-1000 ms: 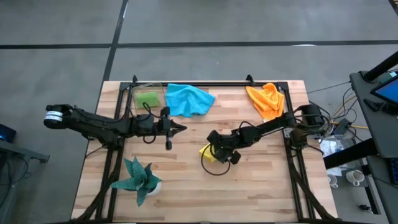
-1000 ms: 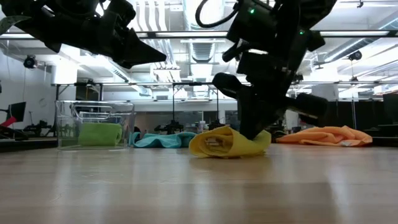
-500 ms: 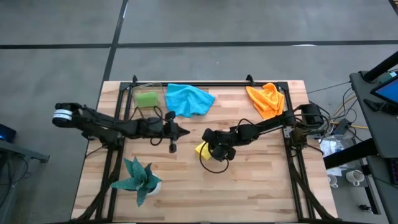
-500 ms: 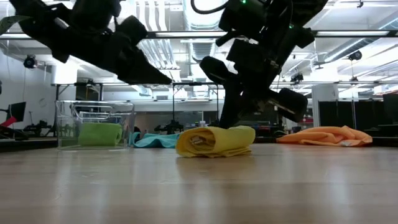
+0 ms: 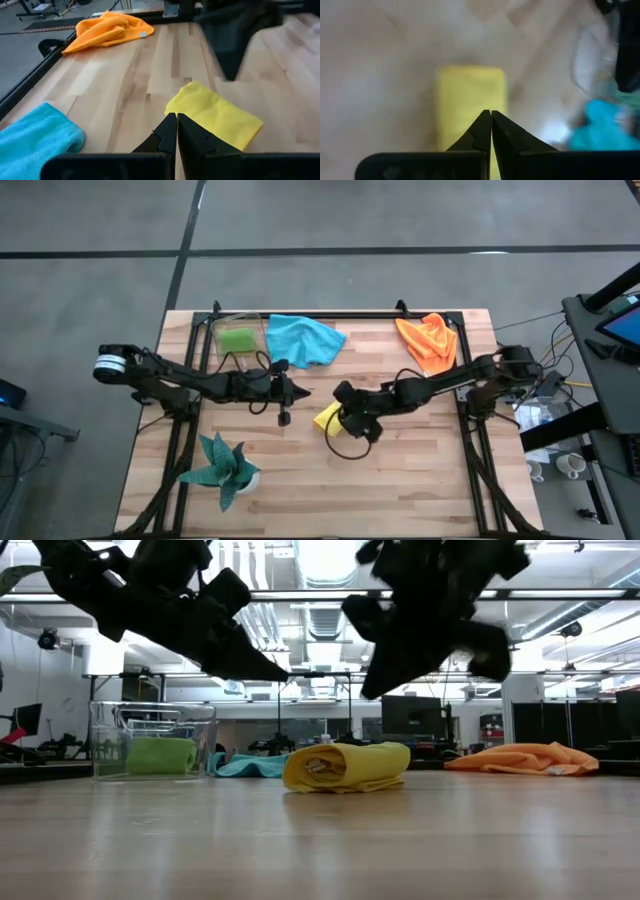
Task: Roll microfiber towels into tight, uniform cylinder then place into a basket
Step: Put the rolled yellow microfiber towel into the transparent bin
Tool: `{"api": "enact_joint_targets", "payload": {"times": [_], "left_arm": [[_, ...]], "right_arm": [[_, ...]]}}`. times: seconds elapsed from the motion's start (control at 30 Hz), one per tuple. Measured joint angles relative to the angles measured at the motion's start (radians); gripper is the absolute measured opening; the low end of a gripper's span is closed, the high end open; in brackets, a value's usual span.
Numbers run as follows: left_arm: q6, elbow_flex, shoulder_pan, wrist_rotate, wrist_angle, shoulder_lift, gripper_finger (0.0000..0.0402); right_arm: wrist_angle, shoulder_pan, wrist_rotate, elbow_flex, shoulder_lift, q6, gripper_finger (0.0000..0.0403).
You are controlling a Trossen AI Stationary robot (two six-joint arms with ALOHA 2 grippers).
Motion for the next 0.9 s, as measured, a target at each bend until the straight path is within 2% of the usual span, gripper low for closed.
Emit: {"api": "enact_joint_targets", "payload": {"times": [0.1,0.17,0.33,0.5,0.57,0.7,0.9], "left_arm": [[-0.028,0.006,0.000,0.013,-0.005,0.036,0.0000],[-0.057,0.022,0.002,0.023,-0.008,0.082,0.0000],[-0.080,0.143,0.004,0.055,-0.149,0.230,0.0000],[-0.080,0.293,0.010,-0.016,-0.353,0.335,0.0000],[-0.079,0.326,0.010,-0.038,-0.368,0.369,0.0000],[-0.072,0.348,0.010,-0.019,-0.373,0.418,0.0000],[-0.077,0.355,0.010,-0.009,-0.396,0.439,0.0000]], "right_arm": [[-0.025,0.029,-0.112,-0.014,-0.027,0.165,0.0009],[-0.046,0.053,-0.144,-0.024,-0.021,0.250,0.0009],[-0.071,0.103,-0.147,-0.056,0.051,0.274,0.0009],[-0.066,0.108,-0.146,-0.067,0.119,0.292,0.0009],[-0.064,0.107,-0.127,-0.067,0.134,0.292,0.0009],[-0.058,0.100,-0.047,-0.066,0.144,0.267,0.0009],[-0.066,0.061,0.054,-0.069,0.144,0.264,0.0009]]}}
